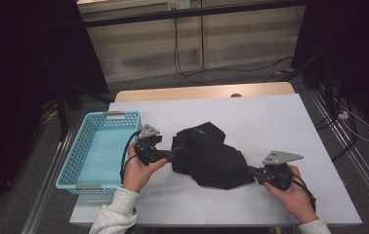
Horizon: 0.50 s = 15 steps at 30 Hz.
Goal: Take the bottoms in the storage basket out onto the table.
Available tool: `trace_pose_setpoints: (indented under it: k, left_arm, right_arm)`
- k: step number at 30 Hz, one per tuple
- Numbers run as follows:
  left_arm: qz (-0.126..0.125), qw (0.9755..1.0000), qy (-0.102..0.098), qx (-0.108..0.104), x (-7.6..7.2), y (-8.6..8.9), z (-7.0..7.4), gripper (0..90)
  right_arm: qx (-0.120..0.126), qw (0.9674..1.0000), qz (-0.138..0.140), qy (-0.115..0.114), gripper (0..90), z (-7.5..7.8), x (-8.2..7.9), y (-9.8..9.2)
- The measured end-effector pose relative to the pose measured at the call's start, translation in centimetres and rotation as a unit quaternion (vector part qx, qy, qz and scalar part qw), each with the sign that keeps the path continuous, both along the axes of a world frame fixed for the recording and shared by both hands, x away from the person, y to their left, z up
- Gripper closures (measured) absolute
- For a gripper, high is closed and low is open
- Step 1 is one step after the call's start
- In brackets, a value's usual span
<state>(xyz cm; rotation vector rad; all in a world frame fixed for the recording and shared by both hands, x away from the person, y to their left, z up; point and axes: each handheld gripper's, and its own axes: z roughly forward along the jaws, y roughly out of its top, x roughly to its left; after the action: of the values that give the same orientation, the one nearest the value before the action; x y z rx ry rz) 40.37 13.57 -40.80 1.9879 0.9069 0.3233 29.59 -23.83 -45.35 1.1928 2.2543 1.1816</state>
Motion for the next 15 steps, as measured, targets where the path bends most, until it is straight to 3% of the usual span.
trace_pose_setpoints:
  k: [3, 7, 11, 12, 13, 15]
  left_arm:
    - [0.002, 1.0000, -0.002, 0.005, 0.1, -0.4, -0.4, 11.9]
    - [0.008, 0.9999, -0.008, 0.001, 0.6, -1.1, -1.0, 13.5]
    - [0.010, 0.9999, 0.002, 0.003, 1.0, -1.8, -1.5, 15.0]
    - [0.009, 1.0000, 0.001, 0.001, 1.0, -1.9, -1.6, 15.5]
    - [0.003, 0.9999, -0.002, 0.014, 1.1, -2.0, -1.9, 18.2]
    - [0.002, 0.9999, 0.000, 0.014, 1.2, -2.1, -2.1, 20.0]
  right_arm:
    - [-0.008, 0.9999, 0.010, 0.006, 88.7, -0.2, -0.1, -0.3]
    - [-0.008, 0.9983, 0.055, 0.014, 87.9, -0.6, -0.4, 1.0]
    - [-0.018, 0.9968, 0.074, 0.026, 86.2, -0.9, -0.4, 1.9]
    - [-0.021, 0.9964, 0.077, 0.027, 81.6, -0.9, -0.4, 2.0]
    - [-0.019, 0.9978, 0.060, 0.018, 67.6, -0.7, -0.4, 2.0]
    - [-0.018, 0.9986, 0.048, 0.012, 65.0, -0.5, -0.4, 1.9]
